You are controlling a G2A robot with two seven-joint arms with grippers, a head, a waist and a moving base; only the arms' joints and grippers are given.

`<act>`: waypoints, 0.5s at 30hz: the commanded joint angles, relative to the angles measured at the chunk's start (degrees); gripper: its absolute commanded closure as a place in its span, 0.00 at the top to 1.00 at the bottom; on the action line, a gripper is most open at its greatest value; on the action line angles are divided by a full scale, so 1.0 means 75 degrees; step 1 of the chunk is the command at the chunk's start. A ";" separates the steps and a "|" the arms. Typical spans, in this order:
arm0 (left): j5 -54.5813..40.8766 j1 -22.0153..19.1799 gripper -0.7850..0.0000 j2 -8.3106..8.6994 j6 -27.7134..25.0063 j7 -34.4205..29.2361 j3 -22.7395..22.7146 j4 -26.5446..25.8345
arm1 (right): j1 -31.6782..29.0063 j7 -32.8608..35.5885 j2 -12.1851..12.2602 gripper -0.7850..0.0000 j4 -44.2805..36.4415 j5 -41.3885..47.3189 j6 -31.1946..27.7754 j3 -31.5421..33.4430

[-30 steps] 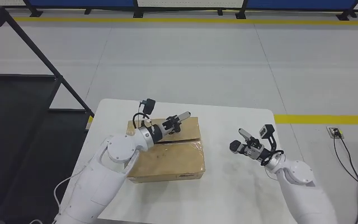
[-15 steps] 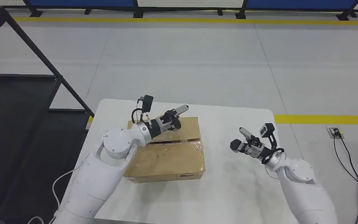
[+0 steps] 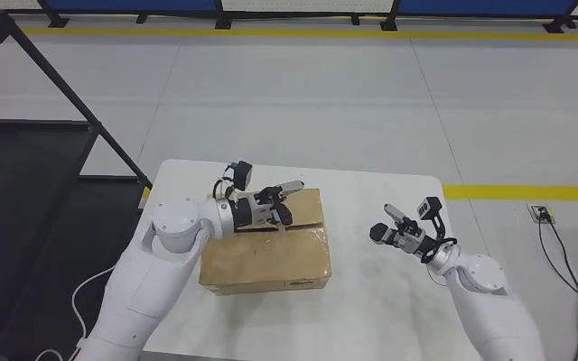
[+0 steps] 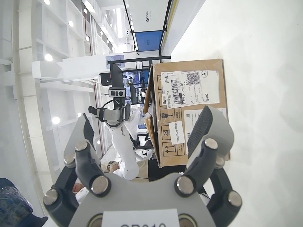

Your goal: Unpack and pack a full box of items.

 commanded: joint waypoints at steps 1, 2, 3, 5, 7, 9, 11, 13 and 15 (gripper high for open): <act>-0.0012 -0.0012 1.00 -0.0017 0.0026 0.0024 0.0081 0.0068 | -0.0032 -0.0026 0.0002 1.00 -0.0020 0.0002 0.0003 -0.0009; -0.0015 -0.0014 1.00 -0.0028 0.0016 0.0056 0.0123 0.0109 | -0.0047 -0.0036 0.0003 1.00 -0.0029 0.0001 -0.0002 -0.0013; -0.0098 -0.0024 1.00 -0.0042 0.0052 0.0049 0.0156 0.0148 | -0.0062 -0.0048 0.0004 1.00 -0.0029 0.0000 -0.0003 -0.0017; -0.0139 -0.0057 1.00 -0.0064 -0.0042 0.0157 0.0190 0.0152 | -0.0091 -0.0075 0.0004 1.00 -0.0038 0.0020 -0.0016 -0.0026; -0.0193 -0.0030 1.00 -0.0086 -0.0247 0.0371 0.0190 0.0112 | -0.0120 -0.0093 0.0002 1.00 -0.0054 0.0025 -0.0037 -0.0044; -0.0192 -0.0013 1.00 -0.0103 -0.0361 0.0635 0.0180 0.0053 | -0.0143 -0.0109 0.0001 1.00 -0.0069 0.0040 -0.0026 -0.0060; -0.0186 -0.0001 1.00 -0.0119 -0.0427 0.0792 0.0198 0.0005 | -0.0167 -0.0114 0.0004 1.00 -0.0094 0.0045 -0.0048 -0.0065; -0.0031 0.0002 1.00 -0.0132 -0.0494 0.0983 0.0258 -0.0030 | -0.0185 -0.0120 0.0007 1.00 -0.0114 0.0049 -0.0052 -0.0066; 0.0032 -0.0005 1.00 -0.0152 -0.0508 0.1079 0.0330 0.0005 | -0.0206 -0.0121 0.0010 1.00 -0.0143 0.0056 -0.0067 -0.0070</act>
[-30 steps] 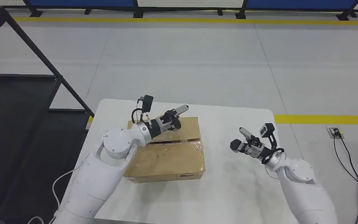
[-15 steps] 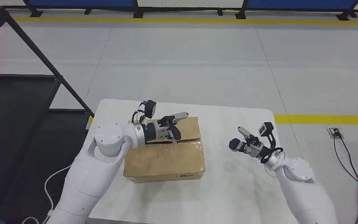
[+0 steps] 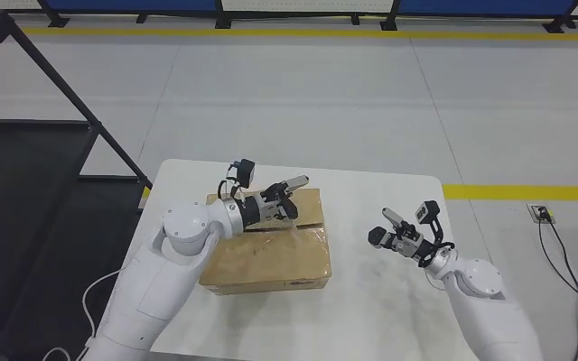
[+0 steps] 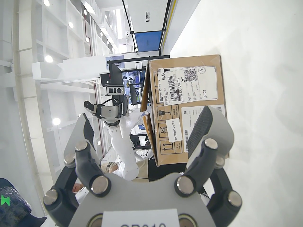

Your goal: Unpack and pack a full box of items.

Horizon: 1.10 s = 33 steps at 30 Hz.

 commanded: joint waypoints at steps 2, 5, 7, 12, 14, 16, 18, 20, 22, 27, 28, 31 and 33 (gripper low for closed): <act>0.0080 -0.0044 1.00 -0.0035 0.0018 0.0110 0.0126 0.0126 | -0.0028 -0.0011 0.0004 1.00 -0.0036 0.0006 -0.0006 -0.0004; 0.0166 -0.0162 1.00 -0.0087 0.0048 0.0171 0.0296 0.0335 | -0.0060 -0.0025 0.0010 1.00 -0.0056 0.0006 -0.0016 -0.0006; 0.0169 -0.0248 1.00 -0.0128 0.0032 0.0237 0.0391 0.0507 | -0.0082 -0.0018 0.0015 1.00 -0.0055 0.0010 -0.0033 0.0000; -0.0093 -0.0393 1.00 -0.0232 -0.0126 0.0523 0.0465 0.0792 | -0.0128 -0.0016 0.0026 1.00 -0.0034 0.0038 -0.0066 0.0013; -0.0120 -0.0439 1.00 -0.0270 -0.0162 0.0701 0.0496 0.0878 | -0.0138 -0.0008 0.0031 1.00 -0.0034 0.0042 -0.0077 0.0019; -0.0125 -0.0468 1.00 -0.0312 -0.0252 0.0948 0.0528 0.0973 | -0.0147 -0.0017 0.0033 1.00 -0.0040 0.0065 -0.0075 0.0022; -0.0131 -0.0487 1.00 -0.0355 -0.0415 0.1259 0.0544 0.1048 | -0.0150 -0.0014 0.0037 1.00 -0.0047 0.0051 -0.0070 0.0017; -0.0175 -0.0506 1.00 -0.0396 -0.0479 0.1386 0.0580 0.1124 | -0.0145 -0.0019 0.0040 1.00 -0.0060 0.0034 -0.0052 0.0008; -0.0179 -0.0541 1.00 -0.0426 -0.0538 0.1429 0.0605 0.1204 | -0.0140 -0.0027 0.0042 1.00 -0.0069 0.0029 -0.0044 0.0000; -0.0255 -0.0545 1.00 -0.0487 -0.0827 0.1464 0.0614 0.1313 | -0.0123 -0.0039 0.0048 1.00 -0.0091 -0.0010 -0.0007 -0.0023; -0.0283 -0.0542 1.00 -0.0496 -0.0887 0.1478 0.0598 0.1312 | -0.0119 -0.0050 0.0049 1.00 -0.0091 -0.0011 0.0011 -0.0028; -0.0379 -0.0511 1.00 -0.0512 -0.1182 0.1618 0.0466 0.1233 | -0.0098 -0.0063 0.0046 1.00 -0.0091 -0.0020 0.0046 -0.0060; -0.0419 -0.0447 1.00 -0.0481 -0.1426 0.1653 0.0249 0.1084 | -0.0084 -0.0071 0.0045 1.00 -0.0081 -0.0019 0.0053 -0.0071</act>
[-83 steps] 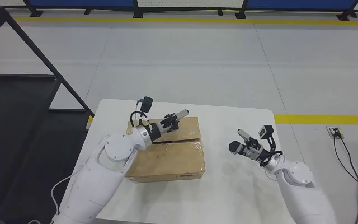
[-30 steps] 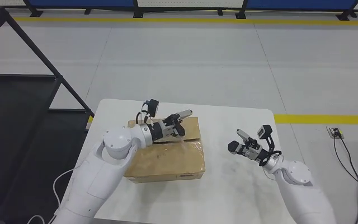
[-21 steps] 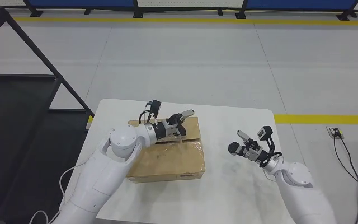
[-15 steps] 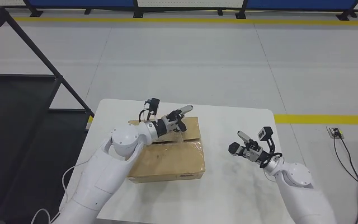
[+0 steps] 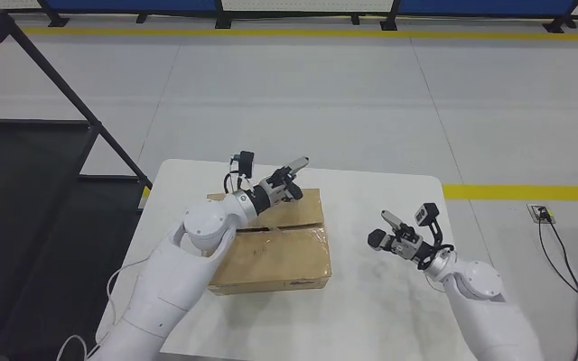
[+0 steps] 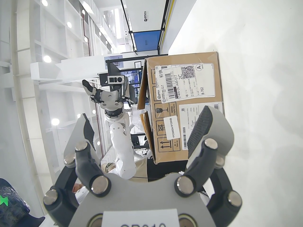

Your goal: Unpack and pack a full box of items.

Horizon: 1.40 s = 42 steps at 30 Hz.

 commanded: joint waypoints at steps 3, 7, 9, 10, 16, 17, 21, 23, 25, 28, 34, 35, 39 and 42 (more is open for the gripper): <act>0.0169 0.0307 1.00 0.0163 -0.0563 -0.0137 -0.0671 -0.0650 | -0.0001 -0.0034 0.0008 1.00 -0.0073 -0.0048 -0.0224 0.0022; 0.0077 0.1121 1.00 0.0457 -0.0757 -0.0670 -0.1961 -0.2041 | -0.0078 -0.0022 0.0020 1.00 -0.0557 -0.0337 -0.0750 -0.0021; 0.0065 0.1661 1.00 0.0623 -0.0741 -0.1093 -0.2756 -0.2694 | -0.0111 -0.0070 0.0029 1.00 -0.0894 -0.0570 -0.1005 -0.0052; 0.0072 0.1930 1.00 0.0702 -0.0765 -0.1303 -0.3179 -0.2950 | -0.0133 -0.0099 0.0029 1.00 -0.1089 -0.0653 -0.1125 -0.0073; -0.0440 0.3412 1.00 0.1031 -0.0773 -0.2241 -0.5566 -0.3886 | -0.0230 -0.0503 0.0016 1.00 -0.2420 -0.1228 -0.1196 -0.0278; -0.0530 0.3623 1.00 0.1067 -0.0729 -0.2380 -0.5871 -0.3943 | -0.0235 -0.0741 0.0019 1.00 -0.2606 -0.1462 -0.1033 -0.0282; -0.0431 0.4312 1.00 0.1195 -0.0705 -0.2856 -0.6781 -0.3815 | -0.0235 -0.0741 0.0019 1.00 -0.2606 -0.1462 -0.1033 -0.0282; -0.0512 0.4548 1.00 0.1228 -0.0674 -0.2983 -0.7005 -0.3586 | -0.0235 -0.0741 0.0019 1.00 -0.2606 -0.1462 -0.1033 -0.0282; -0.0341 0.4710 1.00 0.1256 -0.0819 -0.2920 -0.7132 -0.3410 | -0.0292 -0.0741 0.0010 1.00 -0.2717 -0.1459 -0.1025 -0.0351; -0.0348 0.4795 1.00 0.1269 -0.0903 -0.2870 -0.7037 -0.3182 | -0.0330 -0.0336 -0.0027 1.00 -0.3207 -0.1537 -0.1212 -0.0745; -0.0305 0.4709 1.00 0.1283 -0.1108 -0.2860 -0.6582 -0.2888 | -0.0216 -0.0488 -0.0176 1.00 -0.4156 -0.2508 -0.1085 -0.1813; -0.0380 0.4712 1.00 0.1286 -0.1108 -0.2893 -0.6541 -0.2871 | -0.0214 -0.0631 -0.0211 1.00 -0.4287 -0.2754 -0.1084 -0.2017; -0.0539 0.4754 1.00 0.1312 -0.1129 -0.2986 -0.6498 -0.2832 | -0.0084 -0.1359 -0.0366 1.00 -0.4654 -0.3901 -0.0984 -0.2790; -0.0689 0.4781 1.00 0.1337 -0.1106 -0.3060 -0.6527 -0.2777 | 0.0076 -0.2219 -0.0515 1.00 -0.4705 -0.5018 -0.0692 -0.3353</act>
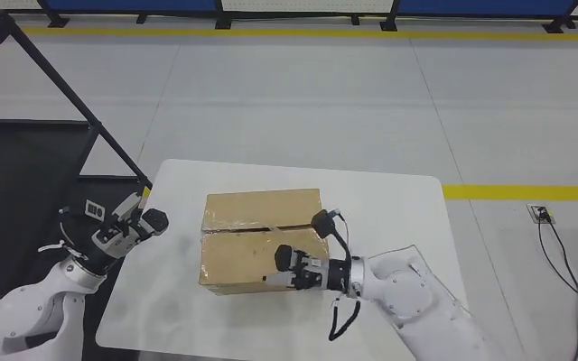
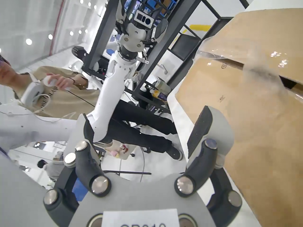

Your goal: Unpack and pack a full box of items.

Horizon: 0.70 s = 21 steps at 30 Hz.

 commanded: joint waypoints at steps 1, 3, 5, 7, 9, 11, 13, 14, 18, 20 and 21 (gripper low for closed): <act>-0.0054 0.0019 1.00 0.0020 0.0007 -0.0051 -0.0033 0.0034 | 0.0113 -0.0664 -0.0098 1.00 0.0023 -0.0817 0.0235 -0.0355; -0.0085 0.0044 1.00 0.0040 -0.0019 -0.0098 -0.0066 0.0079 | 0.0215 -0.1223 -0.0217 1.00 0.0076 -0.1395 0.0458 -0.0728; -0.0126 0.0067 1.00 0.0062 -0.0038 -0.0154 -0.0107 0.0130 | 0.0369 -0.1716 -0.0338 1.00 0.0177 -0.1957 0.0785 -0.1050; -0.0200 0.0084 1.00 0.0083 -0.0025 -0.0189 -0.0162 0.0185 | 0.0491 -0.2060 -0.0459 1.00 0.0269 -0.2318 0.1036 -0.1359; -0.0231 0.0098 1.00 0.0106 -0.0040 -0.0240 -0.0200 0.0229 | 0.0618 -0.2144 -0.0556 1.00 0.0379 -0.2590 0.1331 -0.1588; -0.0278 0.0103 1.00 0.0126 -0.0044 -0.0272 -0.0231 0.0277 | 0.0714 -0.2448 -0.0643 1.00 0.0444 -0.3064 0.1941 -0.1718; -0.0300 0.0104 1.00 0.0146 -0.0057 -0.0302 -0.0249 0.0307 | 0.0712 -0.2745 -0.0722 1.00 0.0404 -0.3373 0.2381 -0.1835; -0.0316 0.0105 1.00 0.0155 -0.0048 -0.0316 -0.0253 0.0319 | 0.0700 -0.2844 -0.0747 1.00 0.0399 -0.3428 0.2500 -0.1839; -0.0355 0.0104 1.00 0.0190 -0.0059 -0.0339 -0.0257 0.0349 | 0.0501 -0.3240 -0.0755 1.00 0.0199 -0.3721 0.2961 -0.1603; -0.0370 0.0093 1.00 0.0208 -0.0061 -0.0368 -0.0241 0.0370 | 0.0356 -0.3381 -0.0743 1.00 0.0026 -0.3986 0.3282 -0.1487; -0.0382 0.0084 1.00 0.0216 -0.0058 -0.0383 -0.0228 0.0377 | 0.0282 -0.3407 -0.0737 1.00 -0.0066 -0.4093 0.3407 -0.1438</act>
